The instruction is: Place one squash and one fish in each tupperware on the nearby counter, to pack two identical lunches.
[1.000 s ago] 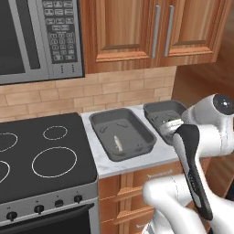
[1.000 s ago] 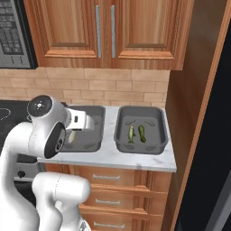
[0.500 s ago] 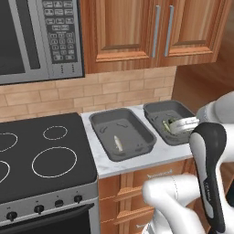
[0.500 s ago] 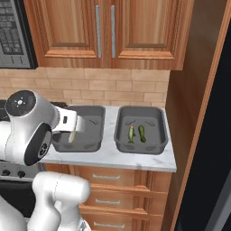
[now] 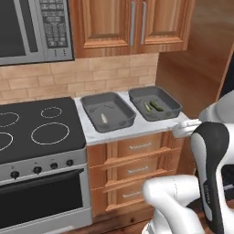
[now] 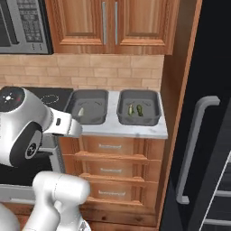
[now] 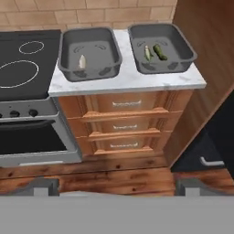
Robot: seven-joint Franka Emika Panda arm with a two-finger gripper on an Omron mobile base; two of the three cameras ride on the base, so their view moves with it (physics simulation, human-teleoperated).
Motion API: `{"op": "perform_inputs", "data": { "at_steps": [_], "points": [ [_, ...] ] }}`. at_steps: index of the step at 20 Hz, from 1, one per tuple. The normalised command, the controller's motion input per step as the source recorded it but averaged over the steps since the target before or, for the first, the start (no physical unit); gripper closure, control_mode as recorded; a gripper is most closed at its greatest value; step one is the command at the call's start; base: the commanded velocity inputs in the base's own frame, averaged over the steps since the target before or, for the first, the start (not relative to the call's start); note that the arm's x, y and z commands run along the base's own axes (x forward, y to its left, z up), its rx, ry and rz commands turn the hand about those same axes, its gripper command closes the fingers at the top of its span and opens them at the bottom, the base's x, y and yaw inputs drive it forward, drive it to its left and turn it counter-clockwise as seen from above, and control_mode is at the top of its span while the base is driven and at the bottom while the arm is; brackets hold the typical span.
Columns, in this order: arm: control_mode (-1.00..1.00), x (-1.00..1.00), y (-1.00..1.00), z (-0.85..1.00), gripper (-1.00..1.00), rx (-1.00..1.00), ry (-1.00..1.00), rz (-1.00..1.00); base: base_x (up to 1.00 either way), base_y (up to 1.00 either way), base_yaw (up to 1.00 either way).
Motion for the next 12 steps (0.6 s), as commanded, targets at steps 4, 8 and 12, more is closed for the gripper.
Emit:
{"op": "perform_inputs", "data": {
  "at_steps": [4, 8, 12],
  "points": [
    [1.00, 0.00, 0.00, 0.00, -1.00, 0.00, 0.00, 0.00, -1.00, -0.67, 0.01],
    [1.00, 0.00, 0.00, 0.00, -1.00, 0.00, 0.00, 0.00, -1.00, -0.58, 0.00],
    [1.00, 0.00, 0.00, 0.00, -1.00, 0.00, 0.00, 0.00, -1.00, -0.61, -0.02]
  ]
}}
